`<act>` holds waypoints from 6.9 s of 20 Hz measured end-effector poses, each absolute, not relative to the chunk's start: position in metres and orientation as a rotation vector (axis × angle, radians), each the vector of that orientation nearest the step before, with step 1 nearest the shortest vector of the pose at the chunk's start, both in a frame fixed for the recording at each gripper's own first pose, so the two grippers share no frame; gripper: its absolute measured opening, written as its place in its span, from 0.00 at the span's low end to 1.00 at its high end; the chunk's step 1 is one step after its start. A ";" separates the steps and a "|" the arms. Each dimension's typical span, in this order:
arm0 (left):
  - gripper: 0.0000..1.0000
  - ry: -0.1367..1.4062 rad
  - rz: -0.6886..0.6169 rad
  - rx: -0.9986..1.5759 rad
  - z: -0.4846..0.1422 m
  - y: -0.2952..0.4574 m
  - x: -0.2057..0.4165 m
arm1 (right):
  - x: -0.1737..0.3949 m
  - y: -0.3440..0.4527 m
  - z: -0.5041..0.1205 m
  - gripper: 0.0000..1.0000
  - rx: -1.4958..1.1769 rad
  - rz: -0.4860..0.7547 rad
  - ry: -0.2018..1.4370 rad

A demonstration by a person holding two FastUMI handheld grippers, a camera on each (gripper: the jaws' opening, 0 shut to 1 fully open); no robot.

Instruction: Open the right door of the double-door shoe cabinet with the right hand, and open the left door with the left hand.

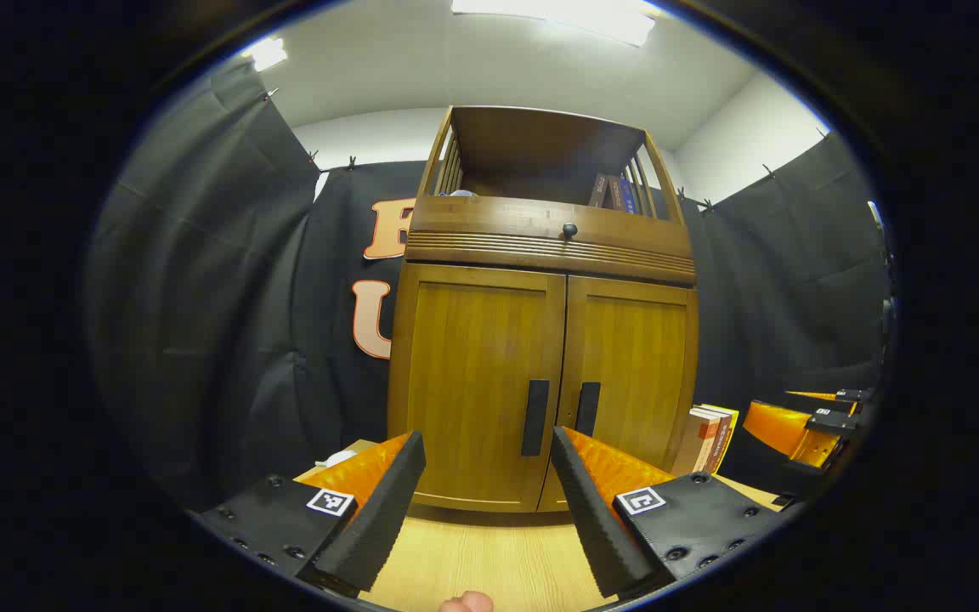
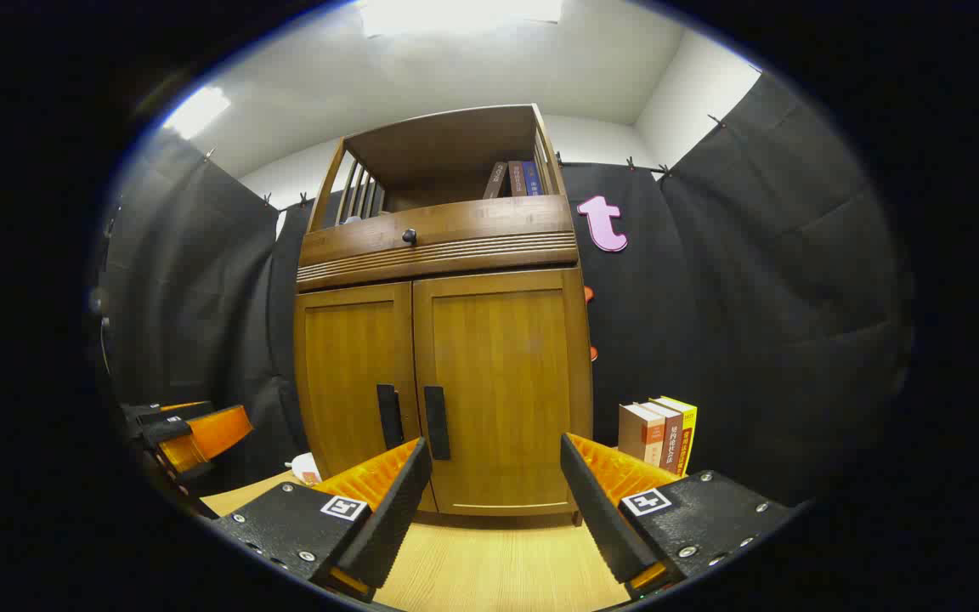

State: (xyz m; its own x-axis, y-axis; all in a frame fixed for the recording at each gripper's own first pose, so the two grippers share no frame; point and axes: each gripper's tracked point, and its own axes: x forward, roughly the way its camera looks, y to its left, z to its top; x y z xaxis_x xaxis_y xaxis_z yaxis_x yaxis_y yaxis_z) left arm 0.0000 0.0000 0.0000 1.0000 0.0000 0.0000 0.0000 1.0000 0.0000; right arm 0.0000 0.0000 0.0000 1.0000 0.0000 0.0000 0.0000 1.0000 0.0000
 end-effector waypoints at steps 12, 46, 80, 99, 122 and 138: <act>0.92 -0.019 0.007 0.005 0.002 0.004 0.015 | 0.010 -0.003 -0.001 0.93 0.016 -0.023 -0.003; 0.92 0.013 0.138 0.009 -0.014 0.058 -0.006 | 0.242 0.080 -0.087 0.97 -0.055 0.079 0.114; 0.93 -0.016 0.184 0.021 -0.006 0.062 -0.022 | 0.208 0.097 -0.110 0.22 -0.070 0.129 0.171; 0.93 -0.006 0.066 0.018 -0.013 -0.005 -0.010 | 0.059 -0.028 -0.083 0.14 -0.066 0.035 0.174; 0.93 0.051 -0.055 -0.006 -0.033 -0.071 0.019 | 0.037 -0.186 -0.069 0.00 -0.027 0.069 0.161; 0.93 0.064 -0.068 -0.003 -0.054 -0.074 0.098 | -0.022 -0.201 -0.059 0.08 -0.025 0.015 0.141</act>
